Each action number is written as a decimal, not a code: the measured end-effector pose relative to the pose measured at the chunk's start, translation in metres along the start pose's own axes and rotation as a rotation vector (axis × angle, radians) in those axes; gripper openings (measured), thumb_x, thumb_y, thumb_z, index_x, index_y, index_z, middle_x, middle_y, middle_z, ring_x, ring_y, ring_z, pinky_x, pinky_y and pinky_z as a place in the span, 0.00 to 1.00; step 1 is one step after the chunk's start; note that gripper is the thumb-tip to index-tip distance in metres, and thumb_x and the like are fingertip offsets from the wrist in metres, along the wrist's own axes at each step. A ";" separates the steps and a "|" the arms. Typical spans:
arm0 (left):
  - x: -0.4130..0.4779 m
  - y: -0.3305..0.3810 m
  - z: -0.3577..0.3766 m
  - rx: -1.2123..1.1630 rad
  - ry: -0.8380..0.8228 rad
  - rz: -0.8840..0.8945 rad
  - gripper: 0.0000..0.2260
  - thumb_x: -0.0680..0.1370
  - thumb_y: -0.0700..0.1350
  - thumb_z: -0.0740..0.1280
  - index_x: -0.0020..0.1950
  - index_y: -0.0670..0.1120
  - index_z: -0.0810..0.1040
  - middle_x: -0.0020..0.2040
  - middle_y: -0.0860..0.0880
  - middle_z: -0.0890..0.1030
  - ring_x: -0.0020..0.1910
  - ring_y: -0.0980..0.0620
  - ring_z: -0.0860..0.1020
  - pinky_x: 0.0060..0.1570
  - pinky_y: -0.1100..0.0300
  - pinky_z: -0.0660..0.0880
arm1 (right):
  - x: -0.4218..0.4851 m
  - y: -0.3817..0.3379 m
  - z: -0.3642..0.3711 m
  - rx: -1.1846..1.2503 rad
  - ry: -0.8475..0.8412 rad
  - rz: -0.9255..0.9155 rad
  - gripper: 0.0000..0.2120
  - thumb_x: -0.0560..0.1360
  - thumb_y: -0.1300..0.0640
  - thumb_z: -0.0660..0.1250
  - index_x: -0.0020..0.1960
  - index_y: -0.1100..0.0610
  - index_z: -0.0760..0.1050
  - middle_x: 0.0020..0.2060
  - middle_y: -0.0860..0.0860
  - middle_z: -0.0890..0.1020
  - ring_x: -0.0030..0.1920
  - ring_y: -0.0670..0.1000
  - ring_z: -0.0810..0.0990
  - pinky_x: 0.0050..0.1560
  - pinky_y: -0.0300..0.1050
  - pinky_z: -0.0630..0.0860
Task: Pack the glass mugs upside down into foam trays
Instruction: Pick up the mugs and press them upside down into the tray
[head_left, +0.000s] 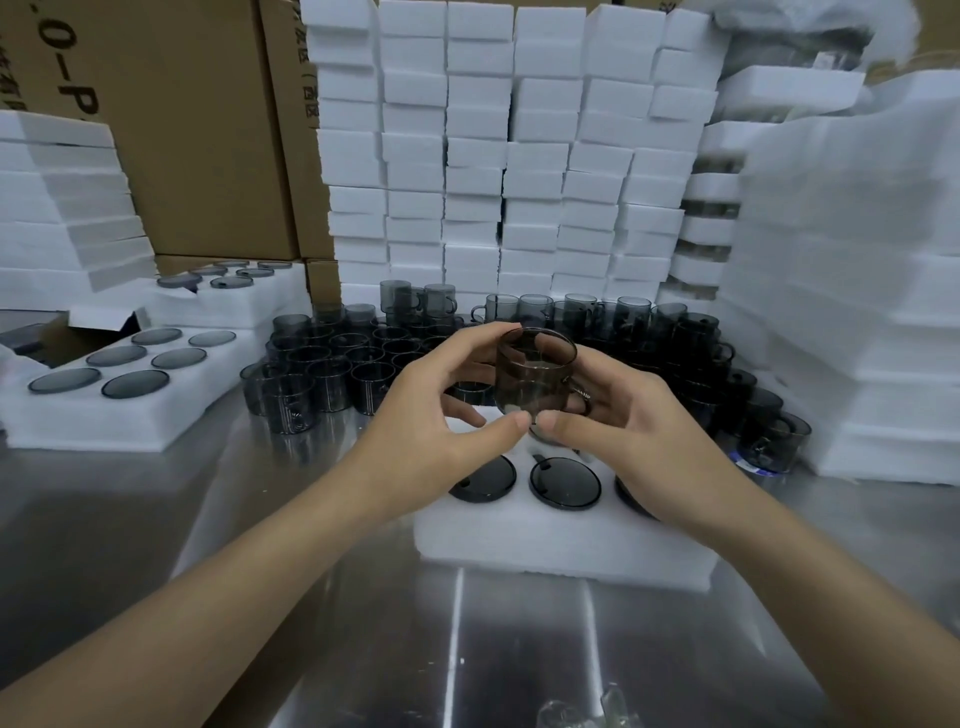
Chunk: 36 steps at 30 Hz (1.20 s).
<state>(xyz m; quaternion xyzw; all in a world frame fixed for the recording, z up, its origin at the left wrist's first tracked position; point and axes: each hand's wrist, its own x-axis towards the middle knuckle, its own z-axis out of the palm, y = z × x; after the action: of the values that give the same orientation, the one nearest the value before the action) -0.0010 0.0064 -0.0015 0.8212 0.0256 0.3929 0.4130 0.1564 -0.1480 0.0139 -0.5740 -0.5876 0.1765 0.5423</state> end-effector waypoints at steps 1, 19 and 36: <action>0.000 -0.001 0.000 -0.012 0.013 -0.011 0.29 0.77 0.45 0.77 0.77 0.54 0.74 0.66 0.55 0.83 0.67 0.51 0.81 0.53 0.56 0.83 | 0.000 0.000 0.000 0.008 0.005 -0.001 0.25 0.82 0.68 0.69 0.76 0.52 0.75 0.63 0.46 0.86 0.57 0.41 0.84 0.59 0.37 0.79; -0.001 0.002 0.001 0.343 0.142 0.275 0.26 0.75 0.47 0.82 0.72 0.52 0.80 0.64 0.55 0.81 0.66 0.51 0.80 0.64 0.56 0.77 | 0.000 0.001 0.016 0.063 0.233 0.052 0.21 0.74 0.39 0.76 0.63 0.46 0.80 0.53 0.49 0.87 0.52 0.51 0.87 0.46 0.40 0.82; 0.001 0.002 -0.005 0.266 0.131 0.202 0.29 0.73 0.45 0.83 0.72 0.55 0.80 0.64 0.57 0.81 0.68 0.49 0.79 0.61 0.54 0.79 | 0.004 -0.004 0.009 0.280 0.321 0.107 0.14 0.81 0.55 0.67 0.66 0.53 0.80 0.55 0.51 0.88 0.56 0.52 0.87 0.52 0.49 0.86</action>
<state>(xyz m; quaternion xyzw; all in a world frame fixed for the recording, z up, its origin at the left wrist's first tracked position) -0.0043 0.0089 0.0028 0.8398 0.0216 0.4780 0.2566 0.1483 -0.1418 0.0158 -0.5443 -0.4322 0.1914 0.6930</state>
